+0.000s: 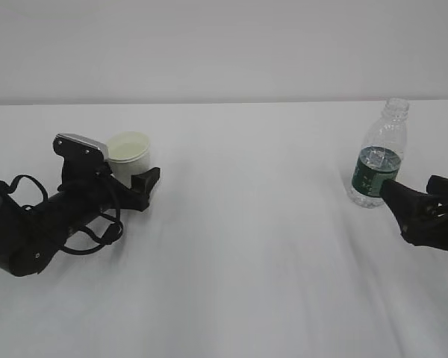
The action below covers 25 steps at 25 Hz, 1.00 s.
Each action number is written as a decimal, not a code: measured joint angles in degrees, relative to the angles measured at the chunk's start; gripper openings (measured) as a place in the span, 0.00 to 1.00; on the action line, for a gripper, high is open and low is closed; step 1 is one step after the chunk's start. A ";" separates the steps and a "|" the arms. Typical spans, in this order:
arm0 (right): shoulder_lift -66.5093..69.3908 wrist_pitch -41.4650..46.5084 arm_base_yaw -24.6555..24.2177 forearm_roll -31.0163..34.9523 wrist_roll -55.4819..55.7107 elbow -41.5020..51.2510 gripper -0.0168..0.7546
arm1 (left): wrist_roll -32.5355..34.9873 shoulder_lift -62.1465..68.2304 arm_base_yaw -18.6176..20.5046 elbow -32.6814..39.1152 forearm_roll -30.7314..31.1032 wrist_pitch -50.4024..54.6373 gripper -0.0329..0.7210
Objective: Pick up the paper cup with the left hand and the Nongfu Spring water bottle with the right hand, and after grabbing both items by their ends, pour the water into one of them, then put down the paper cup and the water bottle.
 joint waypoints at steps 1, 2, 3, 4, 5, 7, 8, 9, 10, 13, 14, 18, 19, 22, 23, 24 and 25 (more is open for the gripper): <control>0.00 0.00 0.00 0.00 0.00 0.00 0.79 | 0.00 -0.44 0.00 0.71 -0.11 0.00 0.92; 0.00 0.00 0.00 0.00 0.00 0.00 0.79 | 0.00 -0.85 0.00 1.45 -0.19 0.00 0.92; 0.00 0.00 0.00 0.00 0.00 0.00 0.79 | 0.00 -1.41 0.00 2.21 -0.44 0.00 0.92; 0.00 0.00 0.00 0.00 0.00 0.00 0.79 | 0.00 -1.98 0.00 2.88 -0.72 0.00 0.92; 0.00 0.00 0.00 0.00 0.00 0.08 0.79 | 0.00 -2.40 0.00 3.78 -1.11 0.00 0.92; 0.00 0.00 0.00 0.11 0.00 0.49 0.79 | 0.00 -3.32 0.00 5.61 -1.88 0.00 0.92; 0.00 0.00 0.00 0.11 0.00 0.91 0.79 | 0.00 -3.77 0.00 6.59 -1.98 0.00 0.92; 0.00 0.00 0.00 0.11 0.00 1.43 0.79 | 0.00 -4.20 0.00 7.55 -2.21 0.00 0.92; 0.00 0.00 0.00 0.11 0.00 2.01 0.79 | 0.00 -4.78 0.00 8.49 -2.30 0.00 0.92; 0.00 0.00 0.00 0.21 0.00 3.95 0.79 | 0.00 -6.70 0.00 11.06 -2.53 0.00 0.92; 0.00 0.00 0.00 0.21 0.00 4.69 0.79 | 0.00 -7.36 0.00 11.77 -2.53 0.00 0.92; -0.49 0.00 0.00 0.21 0.00 7.48 0.79 | 0.00 -10.46 0.00 15.31 -2.77 0.00 0.92; -1.25 0.00 0.00 0.21 0.00 8.07 0.79 | 0.00 -11.51 0.00 16.30 -2.94 0.00 0.92; -5.16 0.00 0.00 0.44 -0.11 9.63 0.79 | 0.00 -15.00 0.00 19.18 -3.61 0.00 0.91; -6.89 0.00 0.00 0.44 -0.11 10.00 0.79 | 0.00 -16.41 0.00 20.26 -3.75 0.00 0.91; -8.70 0.00 0.00 0.44 -0.11 10.17 0.79 | 0.00 -17.62 0.00 21.34 -3.87 0.00 0.91; -10.20 0.00 0.00 0.53 -0.23 10.45 0.79 | 0.00 -19.10 0.00 22.23 -3.87 0.00 0.91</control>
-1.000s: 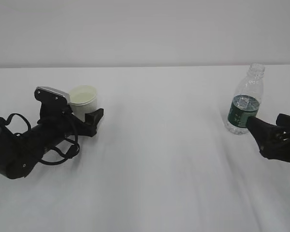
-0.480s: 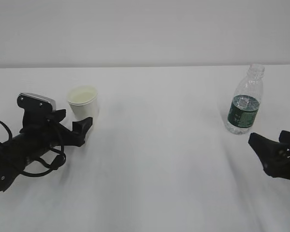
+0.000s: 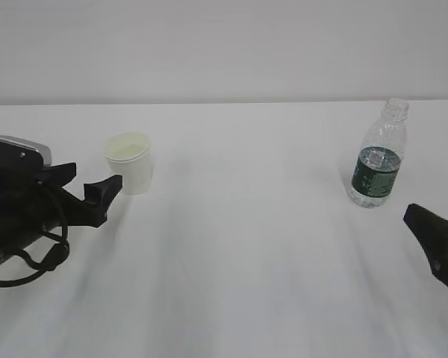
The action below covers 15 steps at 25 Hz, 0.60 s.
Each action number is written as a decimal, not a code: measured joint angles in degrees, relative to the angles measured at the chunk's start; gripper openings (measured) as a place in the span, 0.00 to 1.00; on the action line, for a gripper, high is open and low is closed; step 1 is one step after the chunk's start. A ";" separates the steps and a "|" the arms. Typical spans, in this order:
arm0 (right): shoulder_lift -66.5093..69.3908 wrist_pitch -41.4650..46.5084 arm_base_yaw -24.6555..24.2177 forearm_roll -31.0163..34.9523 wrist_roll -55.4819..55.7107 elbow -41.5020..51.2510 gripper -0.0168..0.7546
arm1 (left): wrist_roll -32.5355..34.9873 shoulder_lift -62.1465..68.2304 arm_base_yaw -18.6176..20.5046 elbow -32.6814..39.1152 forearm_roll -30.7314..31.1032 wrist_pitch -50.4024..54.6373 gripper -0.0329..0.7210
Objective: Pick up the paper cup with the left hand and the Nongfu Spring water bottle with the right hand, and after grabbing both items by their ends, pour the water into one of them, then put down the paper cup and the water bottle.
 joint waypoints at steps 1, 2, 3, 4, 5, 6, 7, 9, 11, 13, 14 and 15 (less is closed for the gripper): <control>-1.83 0.00 0.00 0.04 0.00 0.03 0.79 | 0.00 -1.54 0.00 1.10 -0.03 0.00 0.90; -3.56 0.00 0.00 0.26 0.12 0.12 0.79 | 0.00 -2.86 0.00 2.27 -0.03 0.00 0.90; -4.96 0.00 0.00 0.61 0.52 0.22 0.79 | -0.37 -4.50 0.00 3.24 -0.13 0.00 0.89; -6.57 0.00 0.00 1.19 1.28 0.25 0.79 | -0.96 -6.24 0.00 4.36 -0.24 0.00 0.89; -8.04 0.00 0.00 1.64 2.08 0.25 0.79 | -1.69 -8.02 0.00 5.44 -0.24 0.00 0.88; -9.35 0.00 0.00 2.45 2.97 0.29 0.79 | -2.10 -9.49 0.00 6.33 -0.32 0.00 0.87; -10.34 0.00 0.00 3.26 3.81 0.38 0.79 | -2.26 -11.22 0.00 7.36 -0.32 0.00 0.86; -12.19 0.00 0.00 4.88 5.18 0.42 0.79 | -2.62 -14.62 0.00 9.32 -0.32 0.00 0.86; -13.22 0.00 0.00 6.40 5.52 0.42 0.79 | -2.78 -17.65 0.00 10.80 -0.32 0.00 0.85; -13.68 0.00 0.00 7.38 5.73 0.42 0.79 | -2.82 -20.42 0.00 11.73 -0.32 0.00 0.84; -13.77 0.00 0.00 7.63 5.84 0.42 0.79 | -2.91 -21.91 0.00 11.95 -0.32 0.00 0.84; -13.77 0.00 0.00 7.90 5.92 0.42 0.79 | -2.91 -23.40 0.00 12.09 -0.32 0.00 0.83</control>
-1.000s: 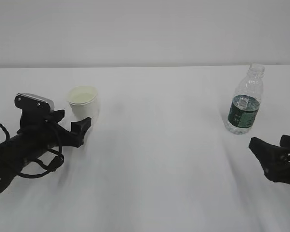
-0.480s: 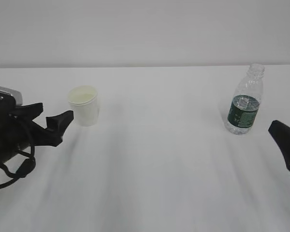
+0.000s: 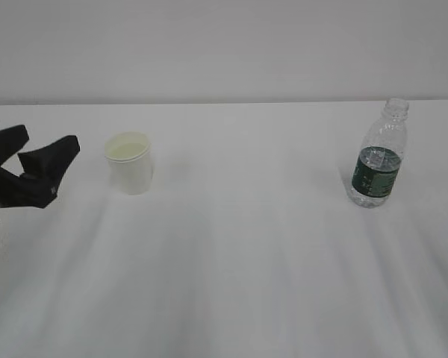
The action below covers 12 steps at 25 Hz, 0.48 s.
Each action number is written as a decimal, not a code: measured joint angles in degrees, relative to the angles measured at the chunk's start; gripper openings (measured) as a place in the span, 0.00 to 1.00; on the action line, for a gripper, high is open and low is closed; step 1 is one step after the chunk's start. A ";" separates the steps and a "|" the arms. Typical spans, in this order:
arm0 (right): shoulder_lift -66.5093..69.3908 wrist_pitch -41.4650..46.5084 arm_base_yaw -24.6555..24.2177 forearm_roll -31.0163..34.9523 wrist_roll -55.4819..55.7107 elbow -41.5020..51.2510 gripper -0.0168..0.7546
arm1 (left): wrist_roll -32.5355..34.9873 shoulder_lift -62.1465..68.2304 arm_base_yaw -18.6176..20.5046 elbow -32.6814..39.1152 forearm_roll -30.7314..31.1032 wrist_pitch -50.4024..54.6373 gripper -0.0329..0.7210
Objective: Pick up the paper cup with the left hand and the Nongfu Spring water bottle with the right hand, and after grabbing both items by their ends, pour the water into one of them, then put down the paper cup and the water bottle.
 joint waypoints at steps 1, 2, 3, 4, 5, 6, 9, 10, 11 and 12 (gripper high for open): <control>0.00 0.00 0.00 0.21 0.04 0.00 0.79 | 0.00 -1.55 0.00 0.00 0.00 0.13 0.83; 0.00 0.00 0.00 0.45 0.04 0.00 0.78 | 0.00 -2.97 0.00 0.00 -0.03 0.67 0.83; 0.00 0.00 0.00 0.66 0.13 0.00 0.78 | 0.00 -4.74 0.00 0.00 -0.03 1.84 0.83; 0.00 0.00 0.00 0.84 0.16 -0.12 0.78 | 0.00 -6.54 0.00 0.00 -0.13 3.32 0.83; 0.00 0.00 0.00 0.95 0.25 -0.40 0.78 | 0.00 -8.07 0.00 0.00 -0.29 4.90 0.83; 0.00 0.00 0.00 0.99 0.25 -1.06 0.78 | 0.00 -9.89 0.00 0.12 -0.54 7.01 0.83; 0.00 1.65 0.00 0.99 0.25 -3.64 0.78 | -0.04 -14.65 0.00 0.24 -0.87 13.21 0.83; 0.00 2.44 0.00 0.89 0.25 -4.66 0.78 | -0.04 -16.15 0.00 0.33 -0.98 14.90 0.83; 0.00 3.22 0.00 0.77 0.25 -5.53 0.79 | -0.04 -17.58 0.00 0.47 -0.98 16.05 0.83; 0.00 4.27 0.00 0.47 0.25 -6.65 0.78 | -0.04 -18.94 0.00 0.47 -0.98 17.21 0.83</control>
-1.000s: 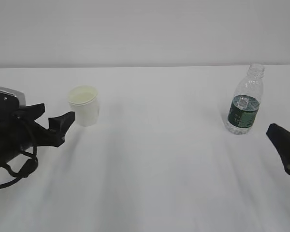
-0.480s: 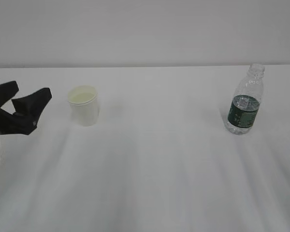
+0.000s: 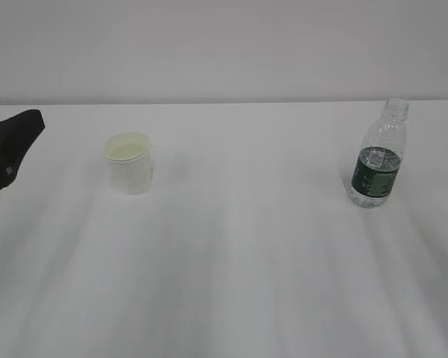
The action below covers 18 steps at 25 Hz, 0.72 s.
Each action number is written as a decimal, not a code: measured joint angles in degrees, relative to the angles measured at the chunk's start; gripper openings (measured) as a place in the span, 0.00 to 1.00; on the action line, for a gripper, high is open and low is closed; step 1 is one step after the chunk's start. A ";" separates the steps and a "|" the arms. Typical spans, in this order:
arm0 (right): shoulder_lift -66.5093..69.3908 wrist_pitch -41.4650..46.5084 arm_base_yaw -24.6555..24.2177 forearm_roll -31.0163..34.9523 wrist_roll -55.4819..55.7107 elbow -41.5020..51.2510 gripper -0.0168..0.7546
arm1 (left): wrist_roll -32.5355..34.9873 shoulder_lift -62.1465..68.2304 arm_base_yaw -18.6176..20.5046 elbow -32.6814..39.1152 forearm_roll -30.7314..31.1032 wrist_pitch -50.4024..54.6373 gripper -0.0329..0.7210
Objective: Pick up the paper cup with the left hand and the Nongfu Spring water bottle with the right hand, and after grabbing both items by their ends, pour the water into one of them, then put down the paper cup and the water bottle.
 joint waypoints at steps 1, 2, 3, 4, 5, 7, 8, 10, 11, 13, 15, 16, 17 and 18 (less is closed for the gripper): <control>0.00 1.22 0.00 -0.10 0.13 -1.20 0.78 | 0.00 -1.09 0.00 0.00 -0.23 1.00 0.83; -0.31 3.47 0.00 -0.24 0.53 -2.28 0.78 | 0.00 -2.37 0.00 0.00 -0.46 2.02 0.83; -1.00 6.17 0.00 -0.52 0.83 -3.61 0.78 | 0.00 -3.62 0.00 0.00 -0.91 2.85 0.83; -1.74 8.66 0.00 -0.96 0.83 -4.99 0.78 | 0.00 -4.63 0.00 0.00 -1.32 3.88 0.83; -2.87 11.56 0.00 -1.55 0.93 -6.39 0.78 | 0.00 -5.80 0.00 0.00 -1.61 5.05 0.83; -5.72 17.48 0.00 -2.59 1.04 -8.99 0.78 | 0.00 -8.15 0.00 0.03 -1.93 6.91 0.83; -7.03 20.04 0.00 -2.88 1.02 -10.44 0.78 | 0.00 -9.25 0.00 0.03 -1.97 8.23 0.83; -10.18 25.89 0.00 -3.60 1.05 -12.87 0.78 | 0.00 -12.18 0.00 0.03 -2.88 11.32 0.82; -11.43 28.46 0.00 -4.33 1.05 -13.99 0.78 | 0.00 -13.76 0.00 0.03 -3.27 13.34 0.82; -14.34 32.71 0.00 -5.52 1.05 -15.69 0.78 | 0.00 -16.93 0.00 0.11 -3.65 17.09 0.82; -17.01 36.90 0.00 -5.91 1.05 -16.99 0.78 | 0.00 -20.59 0.00 0.11 -3.78 21.03 0.82; -18.45 39.05 0.00 -6.01 1.05 -17.37 0.78 | 0.00 -22.73 0.00 0.11 -3.78 22.80 0.81; -19.85 41.03 0.00 -6.01 1.05 -17.81 0.78 | 0.00 -24.91 0.00 0.11 -3.86 25.21 0.81; -21.02 43.00 0.00 -6.01 1.05 -18.12 0.78 | 0.00 -27.03 0.00 -0.14 -3.86 28.19 0.81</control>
